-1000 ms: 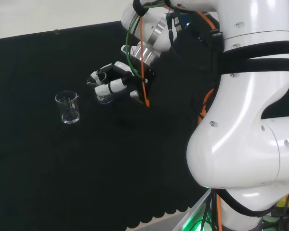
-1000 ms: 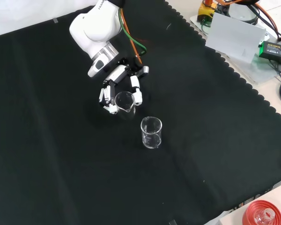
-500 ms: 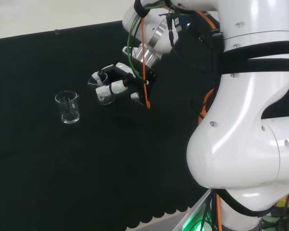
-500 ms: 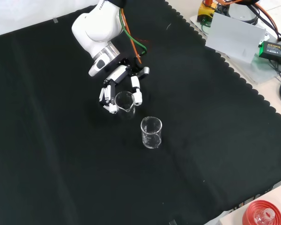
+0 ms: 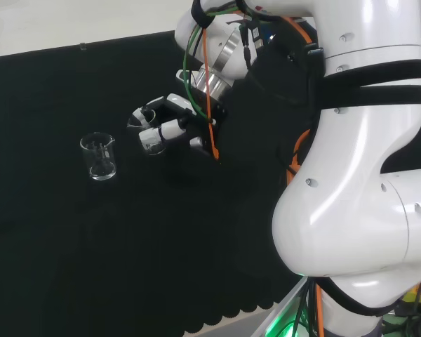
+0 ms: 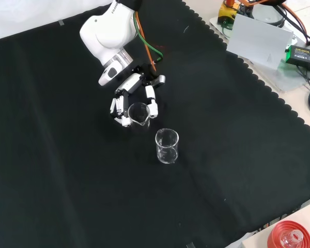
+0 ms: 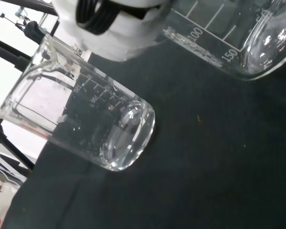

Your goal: Place the beaker back on the table.

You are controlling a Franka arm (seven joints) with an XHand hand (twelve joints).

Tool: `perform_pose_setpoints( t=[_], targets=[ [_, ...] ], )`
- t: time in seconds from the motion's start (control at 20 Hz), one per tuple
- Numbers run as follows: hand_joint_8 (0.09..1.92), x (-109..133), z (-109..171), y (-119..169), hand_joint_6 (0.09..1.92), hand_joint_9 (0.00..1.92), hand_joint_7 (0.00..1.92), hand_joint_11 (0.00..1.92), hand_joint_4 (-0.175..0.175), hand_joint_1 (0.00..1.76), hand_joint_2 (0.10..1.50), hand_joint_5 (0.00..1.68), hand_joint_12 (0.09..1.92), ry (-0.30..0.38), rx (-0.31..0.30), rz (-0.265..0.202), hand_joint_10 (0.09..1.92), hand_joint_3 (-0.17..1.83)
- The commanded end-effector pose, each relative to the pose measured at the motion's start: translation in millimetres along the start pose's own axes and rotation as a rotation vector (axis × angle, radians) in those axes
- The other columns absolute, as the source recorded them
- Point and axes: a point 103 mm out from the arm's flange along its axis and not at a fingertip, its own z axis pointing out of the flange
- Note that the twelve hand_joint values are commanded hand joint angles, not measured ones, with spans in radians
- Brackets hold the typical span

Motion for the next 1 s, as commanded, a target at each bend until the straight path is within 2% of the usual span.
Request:
perform_pose_setpoints(
  t=[0.05,0.45,0.7,0.9,1.0],
  targets=[
    [0.1,-4,4,-2,0.69,1.02,1.53,0.43,0.01,1.28,1.06,1.2,1.21,-0.018,0.012,0.009,0.64,-0.17],
    [0.11,-4,6,-6,0.69,1.0,1.51,0.42,0.025,1.28,1.06,1.2,1.23,-0.065,0.019,0.013,0.64,-0.17],
    [0.5,-4,4,-9,0.81,0.94,1.32,0.37,0.027,1.26,1.1,1.12,1.28,-0.077,0.022,0.018,0.67,-0.17],
    [0.63,-2,2,-11,0.9,0.91,1.23,0.35,0.033,1.25,1.12,1.07,1.3,-0.097,0.024,0.016,0.67,-0.17],
    [0.72,-2,1,-13,0.89,0.9,1.14,0.33,0.022,1.16,1.14,1.07,1.31,-0.102,0.025,0.018,0.66,-0.17]
  ],
)
